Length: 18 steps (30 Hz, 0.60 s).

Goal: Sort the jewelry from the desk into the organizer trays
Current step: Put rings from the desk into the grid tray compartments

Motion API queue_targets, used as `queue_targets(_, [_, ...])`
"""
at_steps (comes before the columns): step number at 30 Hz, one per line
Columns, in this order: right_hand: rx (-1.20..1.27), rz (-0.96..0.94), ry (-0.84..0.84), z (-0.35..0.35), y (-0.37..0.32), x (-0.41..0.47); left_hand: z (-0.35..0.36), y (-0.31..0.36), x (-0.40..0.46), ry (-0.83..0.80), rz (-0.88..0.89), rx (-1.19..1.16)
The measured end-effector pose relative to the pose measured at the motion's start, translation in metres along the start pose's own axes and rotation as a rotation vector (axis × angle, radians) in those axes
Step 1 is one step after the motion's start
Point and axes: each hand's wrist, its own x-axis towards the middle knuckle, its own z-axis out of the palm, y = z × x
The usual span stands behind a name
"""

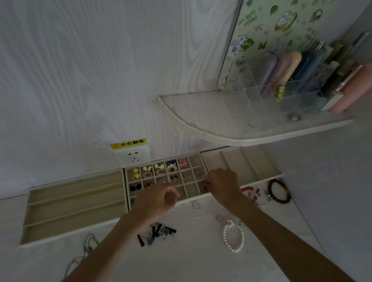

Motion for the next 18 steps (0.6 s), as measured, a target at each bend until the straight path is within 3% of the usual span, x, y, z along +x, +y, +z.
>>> queue_targets(6, [-0.050, -0.085, 0.020, 0.000, 0.002, 0.002, 0.005, 0.004, -0.001, -0.028, 0.050, 0.023])
queue_targets(18, [0.090, -0.095, 0.046, -0.007, 0.022, -0.005, 0.029, 0.021, 0.011, -0.041, 0.143, 0.136])
